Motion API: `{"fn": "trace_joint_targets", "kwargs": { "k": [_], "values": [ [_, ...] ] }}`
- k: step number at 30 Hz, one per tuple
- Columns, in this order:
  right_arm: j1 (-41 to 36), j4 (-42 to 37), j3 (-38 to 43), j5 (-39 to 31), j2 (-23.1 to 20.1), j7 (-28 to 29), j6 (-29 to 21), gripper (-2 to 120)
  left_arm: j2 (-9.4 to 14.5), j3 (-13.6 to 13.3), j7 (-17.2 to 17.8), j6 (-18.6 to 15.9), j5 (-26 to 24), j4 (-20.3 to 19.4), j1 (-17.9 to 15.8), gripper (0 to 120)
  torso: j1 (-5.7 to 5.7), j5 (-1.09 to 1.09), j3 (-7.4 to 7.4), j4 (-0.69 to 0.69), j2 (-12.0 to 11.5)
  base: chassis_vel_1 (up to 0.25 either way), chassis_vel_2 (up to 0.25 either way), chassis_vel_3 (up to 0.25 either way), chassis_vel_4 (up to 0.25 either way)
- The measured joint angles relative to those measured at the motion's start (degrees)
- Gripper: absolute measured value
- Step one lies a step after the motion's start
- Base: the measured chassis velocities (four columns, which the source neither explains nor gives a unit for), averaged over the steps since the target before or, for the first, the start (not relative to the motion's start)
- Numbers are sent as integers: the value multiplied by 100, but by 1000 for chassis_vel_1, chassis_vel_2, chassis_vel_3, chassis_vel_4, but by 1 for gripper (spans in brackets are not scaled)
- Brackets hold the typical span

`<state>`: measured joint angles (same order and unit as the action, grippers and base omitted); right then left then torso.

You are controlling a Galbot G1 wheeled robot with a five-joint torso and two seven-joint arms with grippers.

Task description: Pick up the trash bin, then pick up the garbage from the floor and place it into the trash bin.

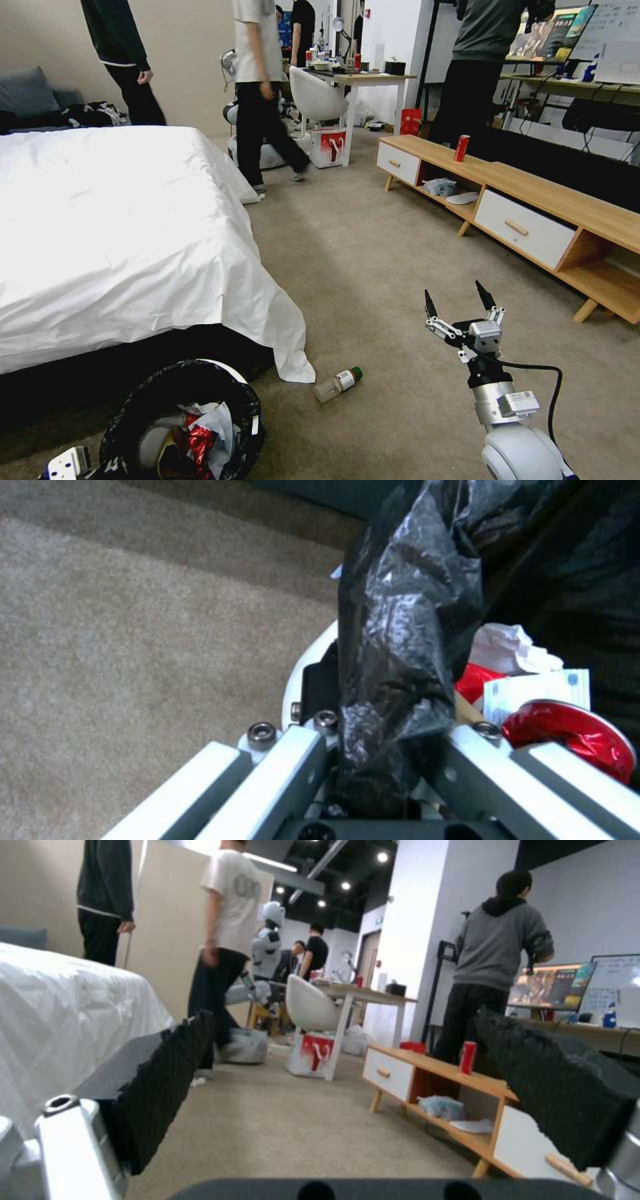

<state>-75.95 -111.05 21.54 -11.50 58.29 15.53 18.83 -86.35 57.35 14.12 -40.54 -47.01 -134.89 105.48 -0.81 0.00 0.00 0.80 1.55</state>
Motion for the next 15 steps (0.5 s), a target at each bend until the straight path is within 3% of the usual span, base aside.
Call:
{"fn": "trace_joint_targets", "kwargs": {
  "k": [15],
  "values": [
    [-6,-15,4,6,-23,-12,0,100,3,8,-2,-1,2,-33,39,0,0,0,0,0,0,-43,35,37,-44]
  ]
}}
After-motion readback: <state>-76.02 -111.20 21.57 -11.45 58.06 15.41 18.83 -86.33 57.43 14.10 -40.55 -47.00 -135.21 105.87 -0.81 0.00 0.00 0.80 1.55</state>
